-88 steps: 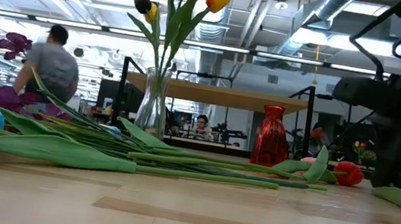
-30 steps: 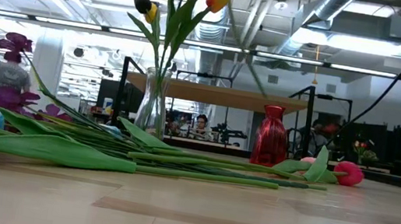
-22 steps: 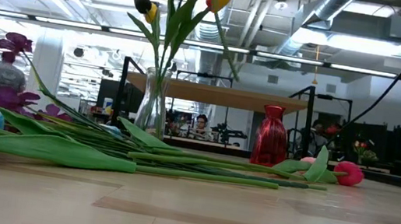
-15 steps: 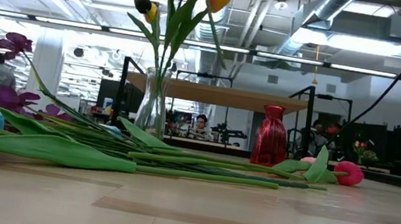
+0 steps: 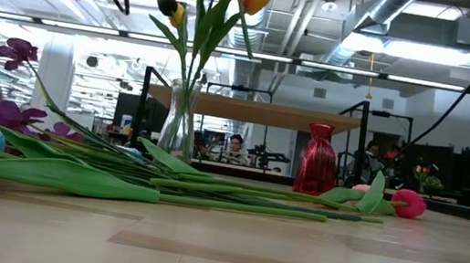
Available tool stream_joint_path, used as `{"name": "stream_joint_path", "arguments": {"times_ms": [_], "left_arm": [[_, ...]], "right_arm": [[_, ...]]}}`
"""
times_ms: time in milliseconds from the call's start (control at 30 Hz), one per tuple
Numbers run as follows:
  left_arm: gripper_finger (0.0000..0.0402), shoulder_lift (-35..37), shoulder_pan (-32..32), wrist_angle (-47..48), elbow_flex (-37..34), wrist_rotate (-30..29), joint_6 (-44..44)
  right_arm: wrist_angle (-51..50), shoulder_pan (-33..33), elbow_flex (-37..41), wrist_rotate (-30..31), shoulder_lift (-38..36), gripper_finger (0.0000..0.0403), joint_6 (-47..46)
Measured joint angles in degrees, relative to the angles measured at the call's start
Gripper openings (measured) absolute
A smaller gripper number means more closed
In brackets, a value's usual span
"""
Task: Pick and place flowers into a vace then onto a shelf
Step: Put the black tulip into the transparent vase
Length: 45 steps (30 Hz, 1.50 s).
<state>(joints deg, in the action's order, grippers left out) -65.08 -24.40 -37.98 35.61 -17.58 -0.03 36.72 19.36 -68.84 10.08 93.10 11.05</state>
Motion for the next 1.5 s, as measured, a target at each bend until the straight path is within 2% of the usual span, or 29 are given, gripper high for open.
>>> {"name": "stream_joint_path", "arguments": {"times_ms": [300,567,833,967,1100,1200,1367,1500], "left_arm": [[0.0170,-5.6,2.7,0.8,5.8,5.2,-0.1],[0.0170,-7.3,3.4,2.6,9.7,5.3,1.3],[0.0165,-7.3,3.4,3.3,9.8,5.3,2.1],[0.0121,-7.2,3.5,4.3,9.8,4.8,3.3],[0.0020,-7.2,3.4,5.2,9.8,4.8,6.7],[0.0007,-6.7,3.4,7.7,10.5,4.2,7.8],[0.0003,-4.8,1.4,14.4,13.0,-3.8,11.0],[0.0002,-2.5,-1.4,15.4,13.5,-10.5,14.0]], "right_arm": [[0.2,-0.7,0.0,0.0,0.0,0.0003,0.0],[-0.9,-0.6,0.0,0.0,0.0,0.0003,-0.1],[-1.6,-0.6,0.0,-0.1,0.0,0.0003,-0.1],[-2.0,-0.6,0.0,-0.1,0.0,0.0004,-0.1],[-2.1,-0.6,0.0,0.0,0.0,0.0017,-1.4],[-2.1,-0.6,0.0,0.2,0.0,0.0034,-2.4],[-2.0,-0.1,0.0,0.5,0.0,0.0067,-2.1],[-1.8,0.4,0.0,0.3,0.0,0.0106,-2.5]]}}
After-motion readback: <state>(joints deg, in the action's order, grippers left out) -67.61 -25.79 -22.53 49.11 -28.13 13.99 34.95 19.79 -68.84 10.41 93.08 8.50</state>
